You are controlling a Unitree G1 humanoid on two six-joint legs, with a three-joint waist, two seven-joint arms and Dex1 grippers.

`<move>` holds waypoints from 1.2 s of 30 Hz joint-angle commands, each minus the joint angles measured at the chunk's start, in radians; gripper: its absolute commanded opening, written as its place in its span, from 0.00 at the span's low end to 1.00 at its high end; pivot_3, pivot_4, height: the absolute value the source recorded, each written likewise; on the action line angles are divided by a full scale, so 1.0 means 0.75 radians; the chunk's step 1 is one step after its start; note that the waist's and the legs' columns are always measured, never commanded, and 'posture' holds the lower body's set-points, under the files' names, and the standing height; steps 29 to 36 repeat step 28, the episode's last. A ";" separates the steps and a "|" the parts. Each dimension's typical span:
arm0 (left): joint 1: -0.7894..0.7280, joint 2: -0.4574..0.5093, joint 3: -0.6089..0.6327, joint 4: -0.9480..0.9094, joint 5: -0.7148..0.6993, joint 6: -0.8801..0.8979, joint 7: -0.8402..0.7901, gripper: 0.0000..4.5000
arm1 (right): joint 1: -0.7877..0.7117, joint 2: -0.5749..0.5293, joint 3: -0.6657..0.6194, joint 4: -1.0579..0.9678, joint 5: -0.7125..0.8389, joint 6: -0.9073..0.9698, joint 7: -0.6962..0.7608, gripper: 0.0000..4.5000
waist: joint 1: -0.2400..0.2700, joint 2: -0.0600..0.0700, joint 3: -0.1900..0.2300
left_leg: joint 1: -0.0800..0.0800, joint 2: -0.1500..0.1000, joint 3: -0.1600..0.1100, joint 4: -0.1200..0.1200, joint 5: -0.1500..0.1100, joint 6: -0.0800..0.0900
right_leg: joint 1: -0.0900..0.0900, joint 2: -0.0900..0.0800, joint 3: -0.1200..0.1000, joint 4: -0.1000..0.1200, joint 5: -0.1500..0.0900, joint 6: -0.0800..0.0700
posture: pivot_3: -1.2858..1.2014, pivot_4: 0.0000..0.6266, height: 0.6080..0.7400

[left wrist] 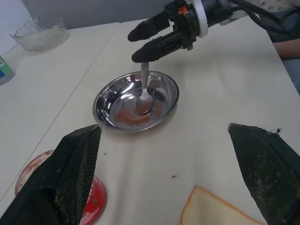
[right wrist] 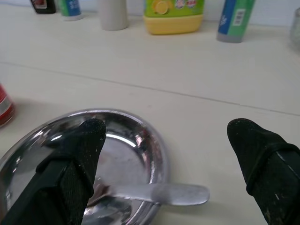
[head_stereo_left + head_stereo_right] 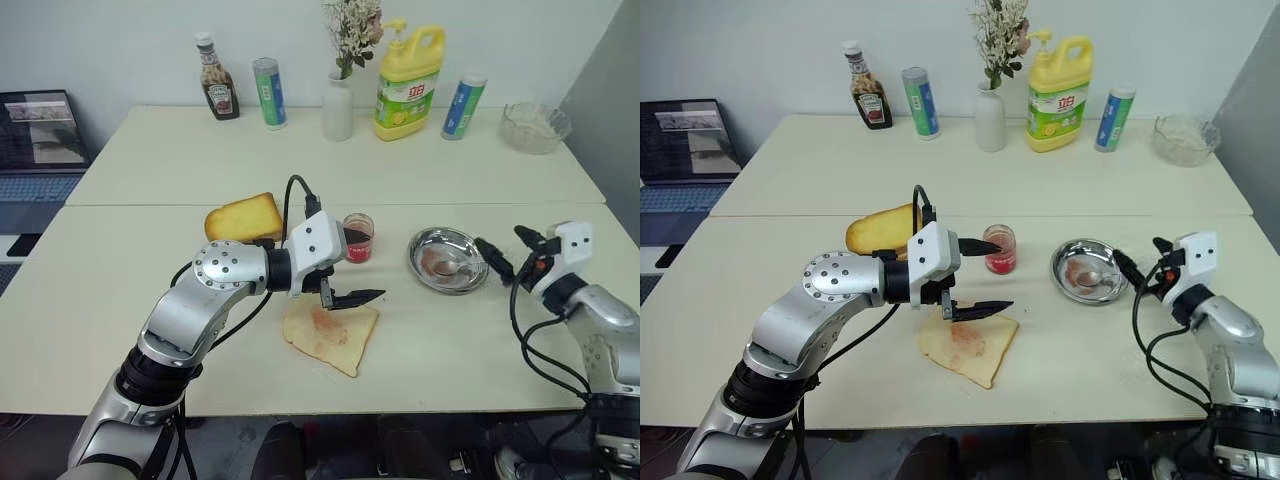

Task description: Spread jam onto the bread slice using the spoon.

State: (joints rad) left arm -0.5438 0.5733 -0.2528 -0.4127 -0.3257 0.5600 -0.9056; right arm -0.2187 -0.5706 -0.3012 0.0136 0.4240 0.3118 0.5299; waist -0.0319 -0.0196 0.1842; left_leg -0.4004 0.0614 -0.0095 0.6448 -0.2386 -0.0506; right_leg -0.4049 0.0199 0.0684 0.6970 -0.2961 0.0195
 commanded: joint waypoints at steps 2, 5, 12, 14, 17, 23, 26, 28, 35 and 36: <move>-0.017 -0.002 0.018 -0.013 0.006 -0.022 0.008 1.00 | -0.019 0.008 -0.054 -0.047 0.026 -0.027 -0.005 0.99 | 0.000 0.000 0.000 | 0.000 0.000 0.001 0.000 0.000 0.000 | 0.000 0.000 0.001 0.000 0.000 0.000 | 0.52 0.24 1.00; -0.003 0.030 0.083 -0.011 -0.006 -0.019 0.016 1.00 | -0.025 0.006 -0.063 -0.118 0.072 0.006 0.008 0.99 | -0.002 0.000 0.000 | 0.000 0.000 0.001 0.000 0.000 0.000 | 0.000 0.000 0.001 0.000 0.000 0.000 | 0.52 0.24 1.00; 0.163 0.290 0.316 -0.024 -0.016 0.007 -0.032 1.00 | 0.093 -0.154 -0.039 -0.460 0.193 0.157 0.189 0.99 | -0.007 0.000 0.000 | 0.001 0.001 0.000 -0.001 0.000 0.000 | 0.000 0.001 0.001 0.000 -0.001 0.001 | 0.52 0.24 1.00; 0.309 0.406 0.394 0.004 0.025 -0.067 -0.076 1.00 | 0.197 -0.246 -0.033 -0.590 0.236 0.205 0.301 0.99 | -0.003 0.000 0.000 | 0.001 0.001 0.000 -0.001 0.000 0.000 | 0.000 0.001 0.001 -0.001 -0.001 0.001 | 0.52 0.24 1.00; 0.458 0.494 0.458 0.049 0.049 -0.163 -0.120 1.00 | 0.315 -0.339 -0.032 -0.685 0.249 0.221 0.409 0.99 | 0.000 -0.001 0.001 | 0.001 0.001 0.001 -0.002 -0.001 0.000 | 0.000 -0.001 0.000 -0.002 -0.002 0.002 | 0.52 0.24 1.00; 0.625 0.545 0.565 0.104 0.016 -0.228 -0.183 1.00 | 0.528 -0.464 -0.120 -0.777 0.275 0.223 0.585 0.99 | 0.005 -0.003 0.002 | 0.001 0.000 0.004 0.000 -0.001 0.000 | 0.000 -0.003 -0.001 -0.002 -0.001 0.004 | 0.52 0.24 1.00; 0.650 0.533 0.581 0.094 -0.012 -0.227 -0.201 1.00 | 0.592 -0.468 -0.180 -0.782 0.281 0.213 0.628 0.99 | 0.004 -0.003 0.002 | 0.002 0.000 0.007 0.001 -0.001 -0.001 | 0.000 -0.003 -0.001 -0.002 0.000 0.006 | 0.52 0.24 1.00; 0.638 0.518 0.585 0.087 -0.043 -0.213 -0.204 1.00 | 0.611 -0.474 -0.182 -0.783 0.259 0.192 0.652 0.99 | 0.004 -0.004 0.002 | 0.003 0.000 0.008 0.001 -0.001 -0.001 | 0.000 -0.003 0.000 -0.002 0.000 0.006 | 0.52 0.24 1.00; 0.638 0.518 0.585 0.087 -0.043 -0.213 -0.204 1.00 | 0.611 -0.474 -0.182 -0.783 0.259 0.192 0.652 0.99 | 0.004 -0.004 0.002 | 0.003 0.000 0.008 0.001 -0.001 -0.001 | 0.000 -0.003 0.000 -0.002 0.000 0.006 | 0.52 0.24 1.00; 0.638 0.518 0.585 0.087 -0.043 -0.213 -0.204 1.00 | 0.611 -0.474 -0.182 -0.783 0.259 0.192 0.652 0.99 | 0.004 -0.004 0.002 | 0.003 0.000 0.008 0.001 -0.001 -0.001 | 0.000 -0.003 0.000 -0.002 0.000 0.006 | 0.52 0.24 1.00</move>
